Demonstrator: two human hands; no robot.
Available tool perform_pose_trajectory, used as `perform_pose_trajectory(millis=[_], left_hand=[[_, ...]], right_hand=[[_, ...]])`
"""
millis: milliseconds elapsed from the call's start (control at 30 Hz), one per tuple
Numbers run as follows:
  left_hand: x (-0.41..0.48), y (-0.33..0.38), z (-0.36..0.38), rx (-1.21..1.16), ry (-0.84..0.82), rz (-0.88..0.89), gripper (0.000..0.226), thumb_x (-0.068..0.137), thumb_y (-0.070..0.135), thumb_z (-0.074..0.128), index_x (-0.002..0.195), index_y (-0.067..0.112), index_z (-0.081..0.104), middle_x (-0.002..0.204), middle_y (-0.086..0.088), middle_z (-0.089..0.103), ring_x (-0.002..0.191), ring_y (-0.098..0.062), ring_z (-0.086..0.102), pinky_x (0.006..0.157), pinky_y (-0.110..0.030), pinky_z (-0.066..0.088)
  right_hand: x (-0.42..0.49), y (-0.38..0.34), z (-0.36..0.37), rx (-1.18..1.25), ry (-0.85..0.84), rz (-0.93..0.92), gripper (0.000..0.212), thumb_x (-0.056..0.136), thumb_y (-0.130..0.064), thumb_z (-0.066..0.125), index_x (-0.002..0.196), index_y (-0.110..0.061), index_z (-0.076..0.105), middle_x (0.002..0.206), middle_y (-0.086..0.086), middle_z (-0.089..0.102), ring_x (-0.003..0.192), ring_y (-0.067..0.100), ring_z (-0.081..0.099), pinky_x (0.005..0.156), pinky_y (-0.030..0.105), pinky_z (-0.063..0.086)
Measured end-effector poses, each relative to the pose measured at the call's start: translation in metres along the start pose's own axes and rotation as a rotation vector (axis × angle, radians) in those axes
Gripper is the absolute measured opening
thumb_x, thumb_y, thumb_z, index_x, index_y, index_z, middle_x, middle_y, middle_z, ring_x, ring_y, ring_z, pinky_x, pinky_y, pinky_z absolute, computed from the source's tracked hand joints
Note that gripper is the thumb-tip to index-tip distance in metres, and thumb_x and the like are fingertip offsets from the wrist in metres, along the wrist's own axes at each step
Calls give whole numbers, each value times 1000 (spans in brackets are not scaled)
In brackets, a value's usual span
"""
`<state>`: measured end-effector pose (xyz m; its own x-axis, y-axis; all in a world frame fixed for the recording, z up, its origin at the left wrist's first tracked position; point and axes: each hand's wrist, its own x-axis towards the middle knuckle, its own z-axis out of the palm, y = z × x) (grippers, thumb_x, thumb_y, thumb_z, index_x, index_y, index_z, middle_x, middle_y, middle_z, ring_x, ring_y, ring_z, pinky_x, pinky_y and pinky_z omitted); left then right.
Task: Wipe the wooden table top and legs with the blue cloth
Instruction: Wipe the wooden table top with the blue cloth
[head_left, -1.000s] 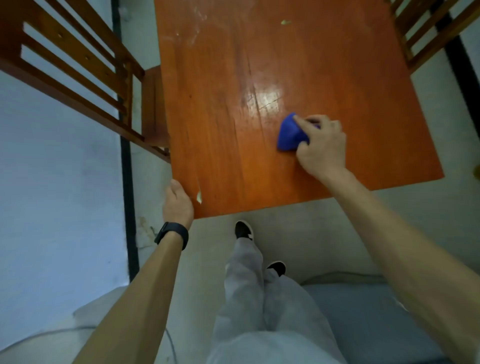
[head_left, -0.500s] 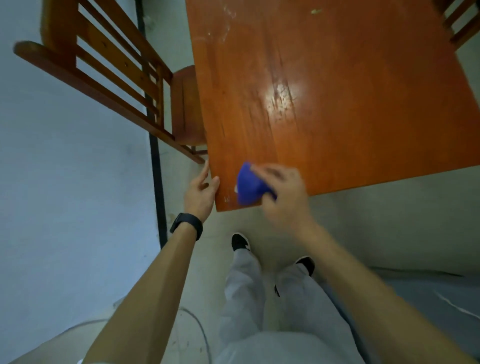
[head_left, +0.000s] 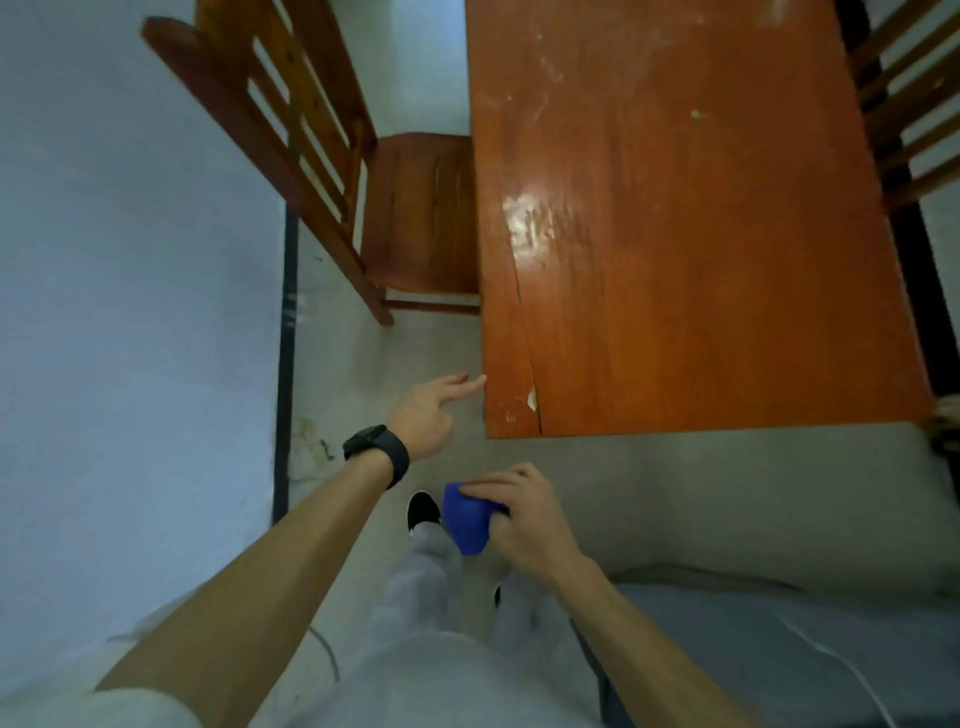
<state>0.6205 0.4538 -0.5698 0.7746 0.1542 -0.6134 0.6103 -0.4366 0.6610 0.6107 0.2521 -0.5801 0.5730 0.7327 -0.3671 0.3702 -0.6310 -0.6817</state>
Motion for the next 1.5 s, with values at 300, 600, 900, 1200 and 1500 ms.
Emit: perform_pose_trajectory(millis=[300, 600, 900, 1200, 1500], left_hand=[[-2, -12, 32, -314, 64, -7, 79, 85, -16, 39, 146, 35, 44, 153, 7, 38, 132, -1, 34, 99, -6, 24], [-30, 29, 59, -11, 179, -3, 78, 89, 1, 45, 155, 36, 21, 164, 3, 16, 147, -22, 15, 118, -43, 25], [-4, 165, 119, 555, -108, 182, 64, 97, 20, 44, 155, 31, 19, 165, 2, 12, 151, -22, 5, 121, -51, 8], [65, 346, 248, 980, -259, 331, 55, 101, 32, 47, 153, 31, 27, 164, 0, 14, 152, -25, 0, 121, -54, 3], [137, 488, 331, 947, -191, 466, 52, 100, 29, 38, 151, 33, 31, 160, 5, 28, 150, -22, 15, 122, -45, 14]], right_hand=[[169, 9, -118, -83, 340, 171, 79, 61, -8, 43, 135, -32, 56, 134, -10, 60, 126, 17, 51, 107, 44, 41], [-34, 47, -48, -178, 55, 342, 60, 55, -10, 43, 100, -31, 77, 99, -17, 73, 92, 12, 55, 86, 37, 47], [-137, 127, -176, 104, 564, 561, 61, 60, -14, 45, 112, -26, 74, 110, -14, 69, 100, 13, 59, 85, 26, 49], [-228, 234, -296, 346, 885, 578, 59, 62, -14, 47, 115, -16, 73, 115, 0, 71, 101, 9, 59, 95, 34, 46], [-283, 359, -406, 345, 989, 670, 62, 64, -10, 44, 119, -24, 70, 118, -9, 69, 107, 13, 61, 97, 35, 47]])
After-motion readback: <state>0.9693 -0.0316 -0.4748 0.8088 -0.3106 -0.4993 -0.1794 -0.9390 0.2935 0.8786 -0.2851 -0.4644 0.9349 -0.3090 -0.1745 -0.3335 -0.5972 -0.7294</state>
